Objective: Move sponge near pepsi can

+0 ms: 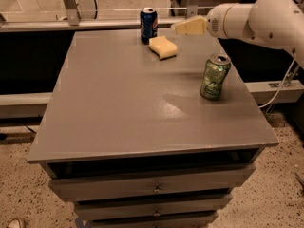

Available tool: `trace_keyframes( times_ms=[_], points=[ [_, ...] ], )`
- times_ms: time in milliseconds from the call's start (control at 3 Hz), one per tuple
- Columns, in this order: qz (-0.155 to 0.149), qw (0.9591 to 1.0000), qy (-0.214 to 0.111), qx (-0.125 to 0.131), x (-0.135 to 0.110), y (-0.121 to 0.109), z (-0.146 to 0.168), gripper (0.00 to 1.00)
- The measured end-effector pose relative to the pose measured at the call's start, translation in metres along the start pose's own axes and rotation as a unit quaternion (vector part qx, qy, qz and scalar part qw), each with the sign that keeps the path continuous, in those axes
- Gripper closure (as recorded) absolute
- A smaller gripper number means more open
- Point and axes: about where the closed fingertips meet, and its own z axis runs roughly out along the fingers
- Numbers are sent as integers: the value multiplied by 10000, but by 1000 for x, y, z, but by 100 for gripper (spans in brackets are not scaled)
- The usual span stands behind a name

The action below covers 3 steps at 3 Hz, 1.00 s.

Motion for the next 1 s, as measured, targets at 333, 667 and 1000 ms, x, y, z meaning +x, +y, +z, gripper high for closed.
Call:
trace_keyframes(
  times_ms=[333,667,1000],
  points=[
    [437,9976,-385,370,9,-43,-9,0],
    [569,9932,-858,550,1,-85,-22,0],
    [515,9911,-1052,634,-16,-98,-30,0]
  ],
)
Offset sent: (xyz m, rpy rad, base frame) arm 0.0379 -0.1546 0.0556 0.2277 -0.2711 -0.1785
